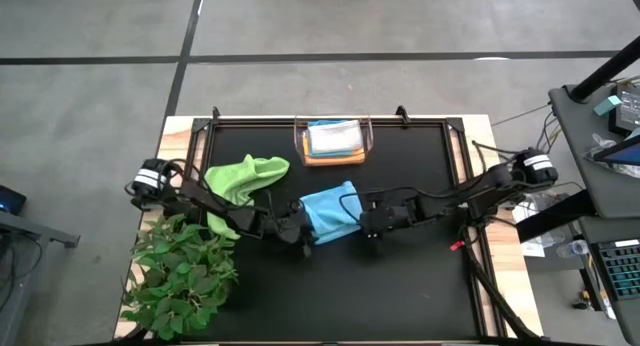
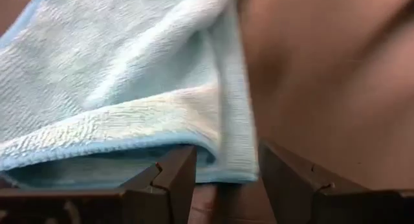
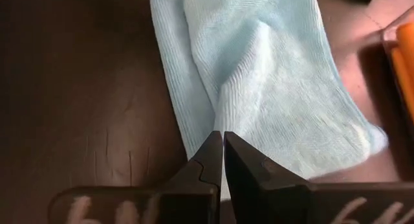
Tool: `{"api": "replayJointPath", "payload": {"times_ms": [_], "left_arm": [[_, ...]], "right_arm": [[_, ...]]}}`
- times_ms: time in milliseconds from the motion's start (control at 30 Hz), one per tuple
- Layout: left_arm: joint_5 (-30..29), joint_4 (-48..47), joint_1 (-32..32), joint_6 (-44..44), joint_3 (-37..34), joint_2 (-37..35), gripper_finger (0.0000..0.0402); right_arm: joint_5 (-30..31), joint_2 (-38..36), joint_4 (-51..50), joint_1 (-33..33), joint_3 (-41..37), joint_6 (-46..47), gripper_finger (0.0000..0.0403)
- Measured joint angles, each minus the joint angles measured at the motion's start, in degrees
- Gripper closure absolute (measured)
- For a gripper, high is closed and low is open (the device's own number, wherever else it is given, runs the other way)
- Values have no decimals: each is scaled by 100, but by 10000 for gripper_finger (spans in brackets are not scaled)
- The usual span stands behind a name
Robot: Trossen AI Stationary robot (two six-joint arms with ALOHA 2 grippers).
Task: Fold microfiber towels
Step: Fold the blue microfiber cloth
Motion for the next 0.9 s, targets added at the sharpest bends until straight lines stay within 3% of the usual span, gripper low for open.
{"api": "replayJointPath", "payload": {"times_ms": [233,467,700,800,900], "left_arm": [[-8,-15,160,-301,192,413,252],[4,-38,160,-76,406,565,259],[19,-54,160,66,368,434,348],[21,-74,160,108,368,409,392],[114,-77,160,229,380,397,394]], "right_arm": [[-16,279,62,-90,-7,217,384],[-33,313,51,-102,-7,369,312],[-32,262,-66,-103,-12,325,247],[31,337,-66,-103,-12,297,244],[161,453,-77,-103,-16,291,266]]}}
